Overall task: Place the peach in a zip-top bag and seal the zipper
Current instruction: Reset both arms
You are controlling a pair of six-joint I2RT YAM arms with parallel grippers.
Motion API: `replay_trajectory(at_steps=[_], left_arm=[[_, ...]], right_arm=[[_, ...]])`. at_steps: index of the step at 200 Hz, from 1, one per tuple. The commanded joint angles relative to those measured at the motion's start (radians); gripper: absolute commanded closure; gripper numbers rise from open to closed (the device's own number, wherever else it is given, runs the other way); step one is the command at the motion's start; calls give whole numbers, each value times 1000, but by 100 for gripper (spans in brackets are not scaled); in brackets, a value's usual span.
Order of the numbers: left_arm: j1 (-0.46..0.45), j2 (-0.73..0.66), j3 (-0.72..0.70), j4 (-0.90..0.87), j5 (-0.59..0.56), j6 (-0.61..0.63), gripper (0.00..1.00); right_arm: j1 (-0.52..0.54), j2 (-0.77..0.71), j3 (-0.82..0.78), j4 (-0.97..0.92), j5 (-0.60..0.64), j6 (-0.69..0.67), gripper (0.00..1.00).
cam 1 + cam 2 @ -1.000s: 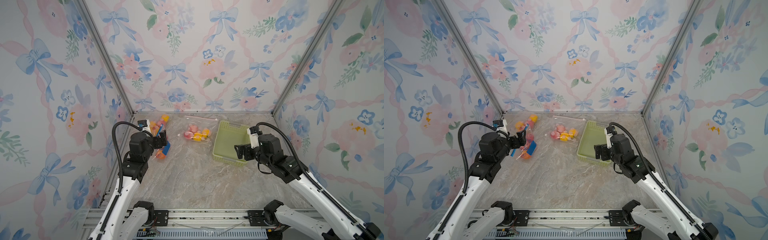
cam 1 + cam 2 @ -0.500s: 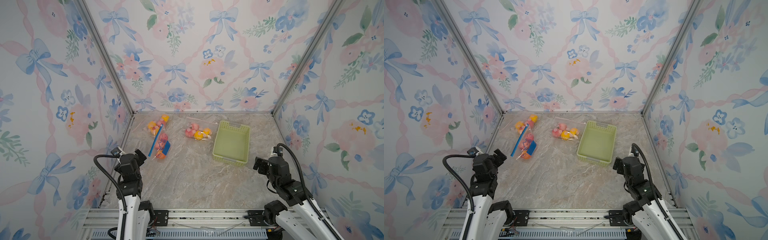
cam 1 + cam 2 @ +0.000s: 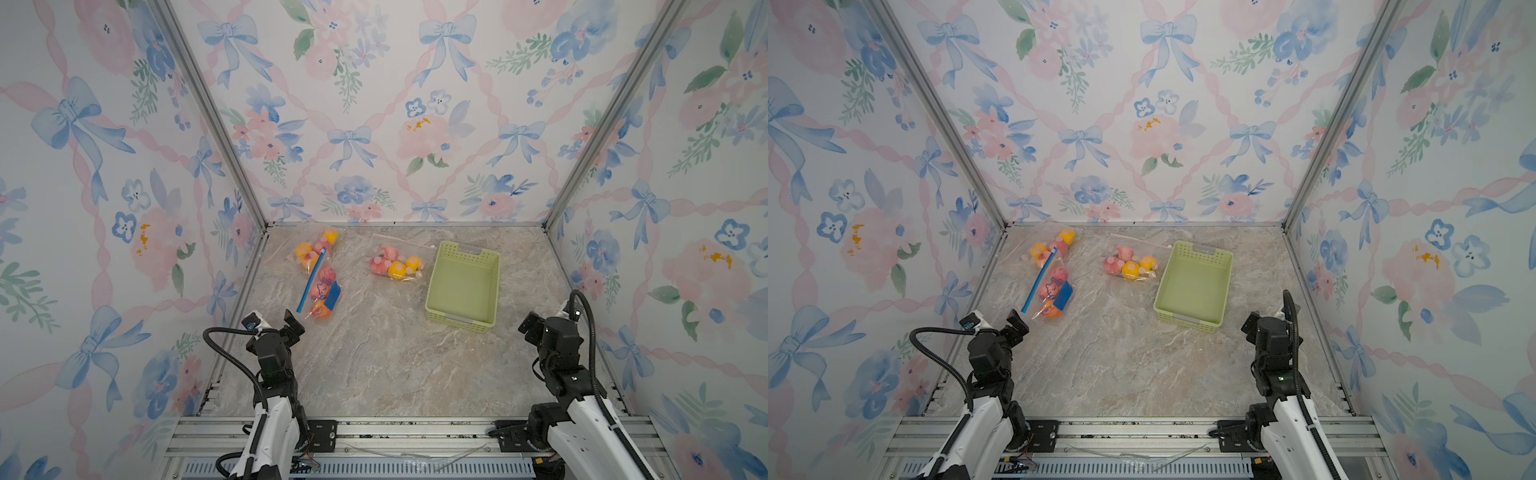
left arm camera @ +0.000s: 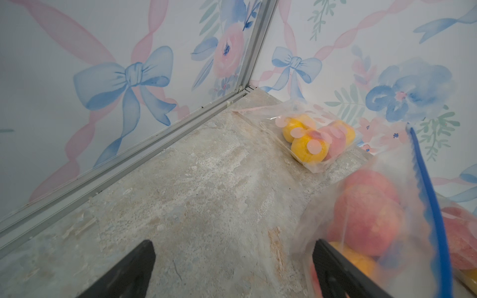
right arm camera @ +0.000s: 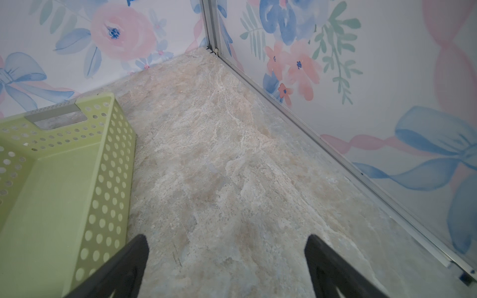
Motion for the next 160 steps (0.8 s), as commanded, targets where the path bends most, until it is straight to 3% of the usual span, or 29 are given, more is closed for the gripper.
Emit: replay_trajectory(at_steps=[1,21,86,124,160], left_arm=[[-11,66,-34,239,70,98,2],[-24,155,-22,318,151,144,2],[-125,468,42,624,209,236,2],[-126,601,74,731,256,277,2],[-124,831,74,991,297,286,2]], right_arm=[[-11,93,-37,259,-13,-133,4],[-17,200,-60,389,-16,-174,4],[-40,480,-62,696,-109,-196,4],[-40,602,-10,784,-166,-227,4],[-40,692,43,823,-201,-266,4]])
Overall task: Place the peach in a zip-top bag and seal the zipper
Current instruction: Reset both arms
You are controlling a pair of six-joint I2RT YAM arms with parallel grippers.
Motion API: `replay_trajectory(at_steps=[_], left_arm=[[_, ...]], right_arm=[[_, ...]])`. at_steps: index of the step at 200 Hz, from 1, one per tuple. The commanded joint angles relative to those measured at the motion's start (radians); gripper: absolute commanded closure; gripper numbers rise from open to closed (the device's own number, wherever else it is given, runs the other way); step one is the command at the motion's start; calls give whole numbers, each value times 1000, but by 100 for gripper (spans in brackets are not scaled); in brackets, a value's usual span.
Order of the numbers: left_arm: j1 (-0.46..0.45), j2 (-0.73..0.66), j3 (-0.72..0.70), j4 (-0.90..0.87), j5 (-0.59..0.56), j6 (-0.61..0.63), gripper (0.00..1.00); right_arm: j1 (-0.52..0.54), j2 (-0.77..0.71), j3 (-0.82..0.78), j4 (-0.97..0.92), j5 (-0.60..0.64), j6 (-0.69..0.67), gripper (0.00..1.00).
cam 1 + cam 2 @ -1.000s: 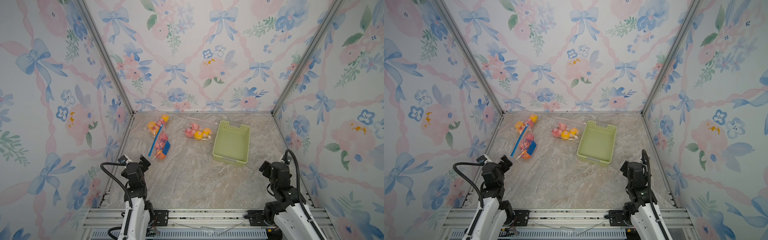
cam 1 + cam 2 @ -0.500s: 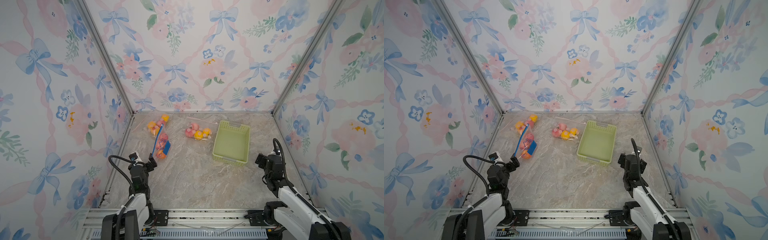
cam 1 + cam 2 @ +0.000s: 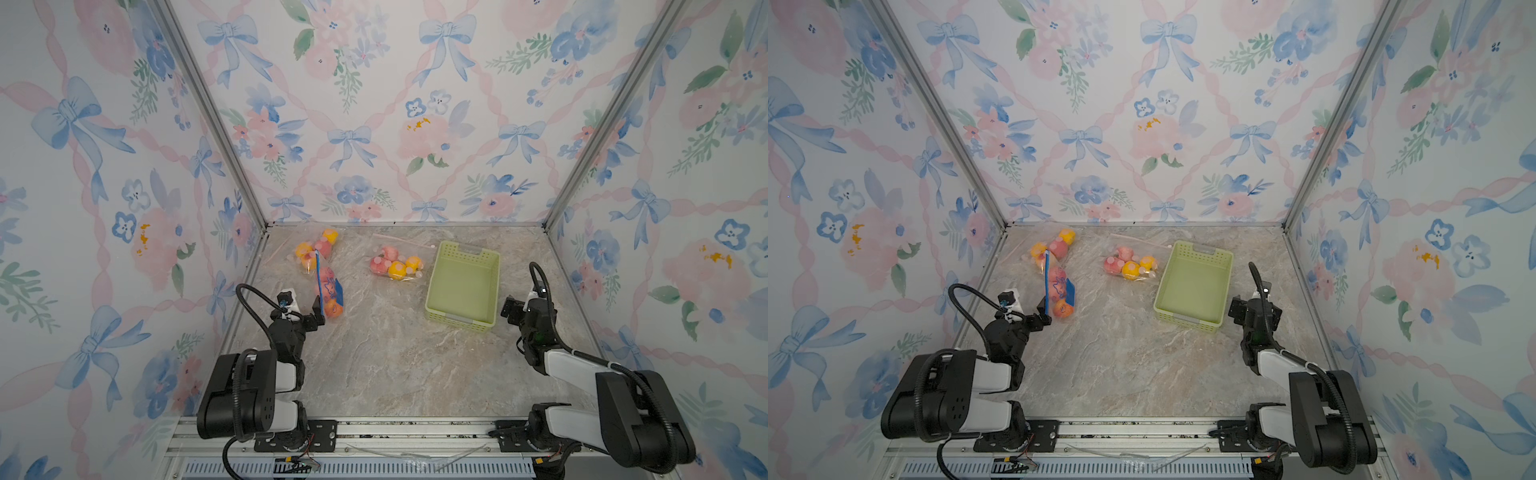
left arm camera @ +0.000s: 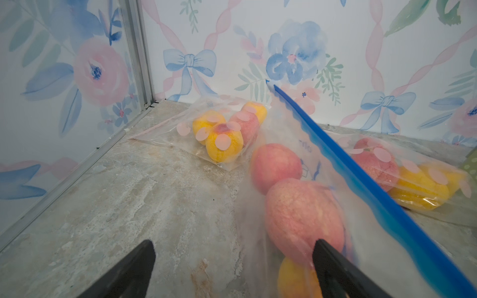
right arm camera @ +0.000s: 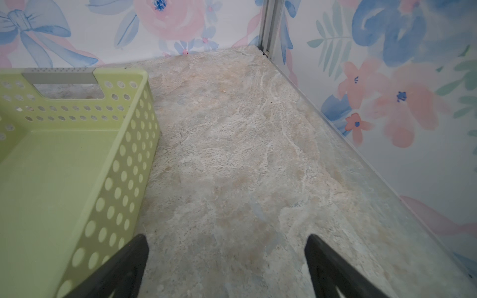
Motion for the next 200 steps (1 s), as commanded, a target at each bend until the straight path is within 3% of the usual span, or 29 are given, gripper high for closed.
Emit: replay_trajectory(at_steps=[1,19,54,73,118,200], left_arm=[[-3,117,4,244,48,36,2],[-5,73,25,118,48,40,2],[-54,87,123,-39,11,90,2],[-75,81,149,-100,-27,104,2],[-85,78,158,-118,39,142,2],[-85,78,156,-118,38,141,2]], right_arm=[[-9,42,47,90,-40,-46,4],[-9,73,52,124,-49,-78,4],[-14,269,-17,475,-99,-91,4],[-12,229,63,252,-107,-91,4],[3,243,58,283,-101,-112,4],[19,248,70,266,-106,-134,4]])
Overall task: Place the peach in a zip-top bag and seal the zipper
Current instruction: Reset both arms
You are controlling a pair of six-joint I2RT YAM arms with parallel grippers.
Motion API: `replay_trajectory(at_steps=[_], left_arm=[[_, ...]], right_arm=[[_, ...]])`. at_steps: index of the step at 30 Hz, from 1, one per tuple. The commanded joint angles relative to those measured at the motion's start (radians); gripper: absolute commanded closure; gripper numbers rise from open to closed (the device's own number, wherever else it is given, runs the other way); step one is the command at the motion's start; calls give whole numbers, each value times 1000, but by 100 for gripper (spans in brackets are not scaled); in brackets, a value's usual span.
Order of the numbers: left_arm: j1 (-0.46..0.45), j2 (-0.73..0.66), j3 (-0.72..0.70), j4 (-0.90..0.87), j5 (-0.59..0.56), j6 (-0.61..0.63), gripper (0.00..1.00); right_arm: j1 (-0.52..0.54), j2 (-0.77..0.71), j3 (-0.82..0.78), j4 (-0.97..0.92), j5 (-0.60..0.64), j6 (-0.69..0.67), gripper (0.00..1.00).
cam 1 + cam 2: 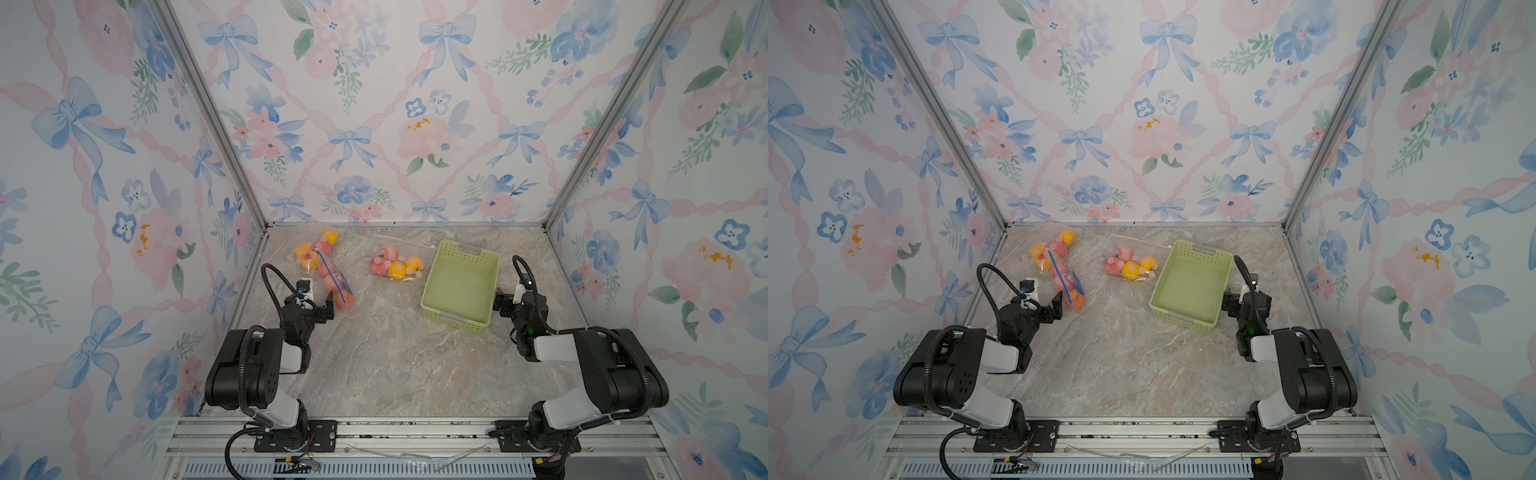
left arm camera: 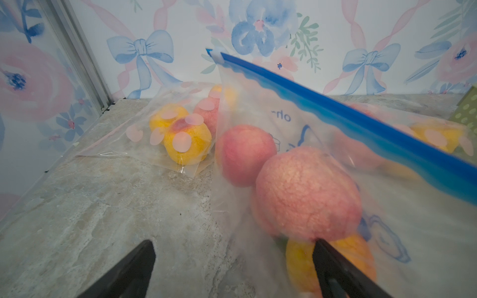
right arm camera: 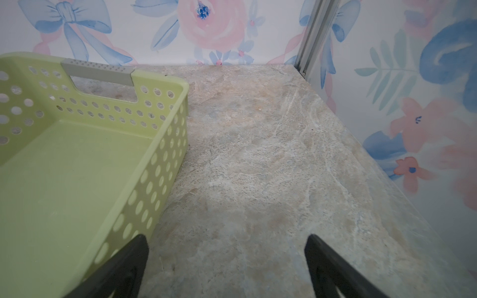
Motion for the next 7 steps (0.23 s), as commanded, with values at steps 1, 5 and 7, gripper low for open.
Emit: replay_trajectory(at_steps=[1,5,7], left_arm=[[-3,-8,8,13,17,21,2],[-3,-8,7,14,16,21,2],[-2,-8,7,13,17,21,2]], right_arm=[[10,-1,25,6,-9,-12,4],[6,-3,26,3,-18,-11,4],[7,-3,24,7,-15,-12,4]])
